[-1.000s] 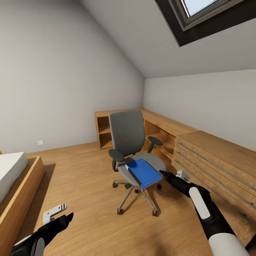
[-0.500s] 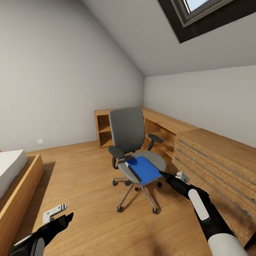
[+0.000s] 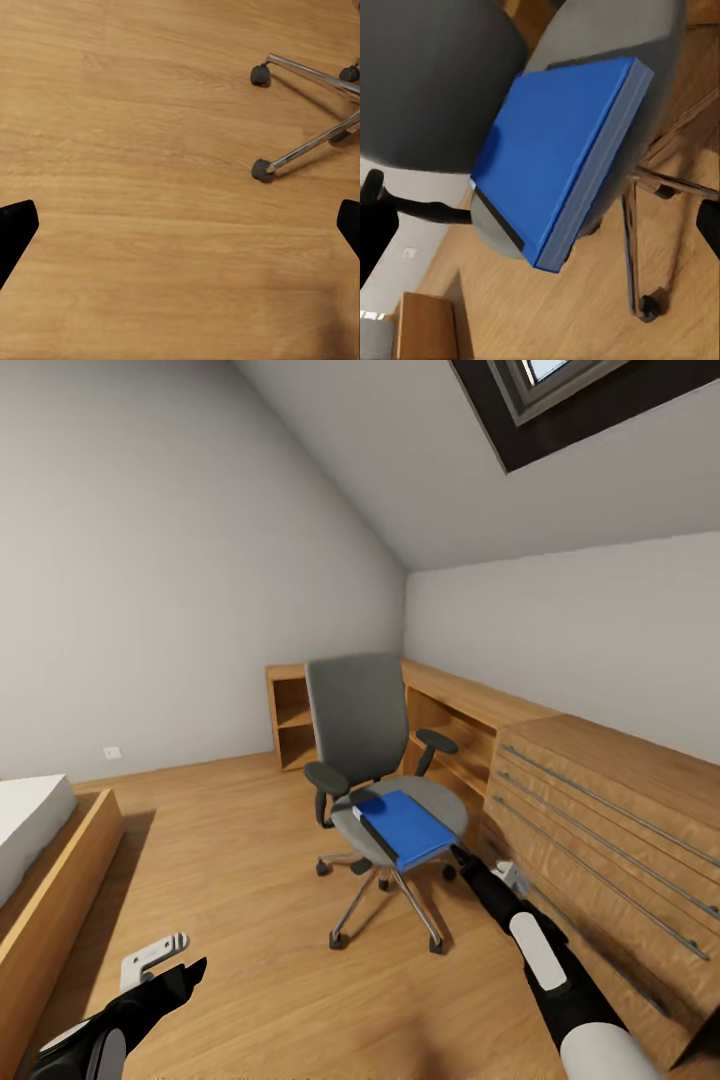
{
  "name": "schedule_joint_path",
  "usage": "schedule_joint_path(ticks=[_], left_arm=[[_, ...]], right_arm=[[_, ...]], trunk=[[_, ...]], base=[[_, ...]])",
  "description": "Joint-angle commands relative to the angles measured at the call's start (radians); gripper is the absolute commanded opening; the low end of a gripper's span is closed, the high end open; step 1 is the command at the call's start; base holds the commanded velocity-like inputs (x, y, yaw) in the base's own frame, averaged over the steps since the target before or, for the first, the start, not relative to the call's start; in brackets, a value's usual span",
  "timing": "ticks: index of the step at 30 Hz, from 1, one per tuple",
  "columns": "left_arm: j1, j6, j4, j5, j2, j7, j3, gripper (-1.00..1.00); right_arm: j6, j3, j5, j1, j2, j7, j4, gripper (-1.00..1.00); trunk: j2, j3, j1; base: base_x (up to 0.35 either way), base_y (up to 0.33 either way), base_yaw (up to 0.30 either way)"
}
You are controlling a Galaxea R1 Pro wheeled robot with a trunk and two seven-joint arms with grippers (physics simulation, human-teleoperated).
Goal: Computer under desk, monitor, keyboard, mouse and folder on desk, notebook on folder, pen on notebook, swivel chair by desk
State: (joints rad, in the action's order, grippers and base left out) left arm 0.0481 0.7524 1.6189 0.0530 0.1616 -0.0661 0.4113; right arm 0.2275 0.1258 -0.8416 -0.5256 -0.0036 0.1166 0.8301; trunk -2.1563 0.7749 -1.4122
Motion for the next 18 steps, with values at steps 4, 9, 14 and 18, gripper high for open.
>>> schedule_joint_path(ticks=[4,9,14,18], left_arm=[[0.001,0.006,0.001,0.005,0.001,-0.003,0.003,1.00],[0.001,0.005,0.001,0.005,0.001,-0.003,0.003,1.00],[0.001,0.005,0.001,0.005,0.001,-0.003,0.003,1.00],[0.001,0.005,0.001,0.005,0.002,-0.003,0.003,1.00]], right_arm=[[0.005,0.015,-0.132,-0.001,0.003,0.003,-0.036,1.00],[0.009,0.020,-0.271,-0.002,0.002,0.003,-0.070,1.00],[0.105,0.022,-0.407,-0.002,-0.019,0.006,-0.081,1.00],[0.183,0.023,-0.474,-0.002,-0.029,0.007,-0.082,1.00]], trunk=[[-0.029,0.014,-0.015],[-0.064,0.029,-0.034],[-0.099,0.045,-0.054],[-0.127,0.058,-0.069]], base=[[0.000,0.000,0.000],[0.000,0.000,0.000],[0.000,0.000,0.000],[0.000,0.000,0.000]])
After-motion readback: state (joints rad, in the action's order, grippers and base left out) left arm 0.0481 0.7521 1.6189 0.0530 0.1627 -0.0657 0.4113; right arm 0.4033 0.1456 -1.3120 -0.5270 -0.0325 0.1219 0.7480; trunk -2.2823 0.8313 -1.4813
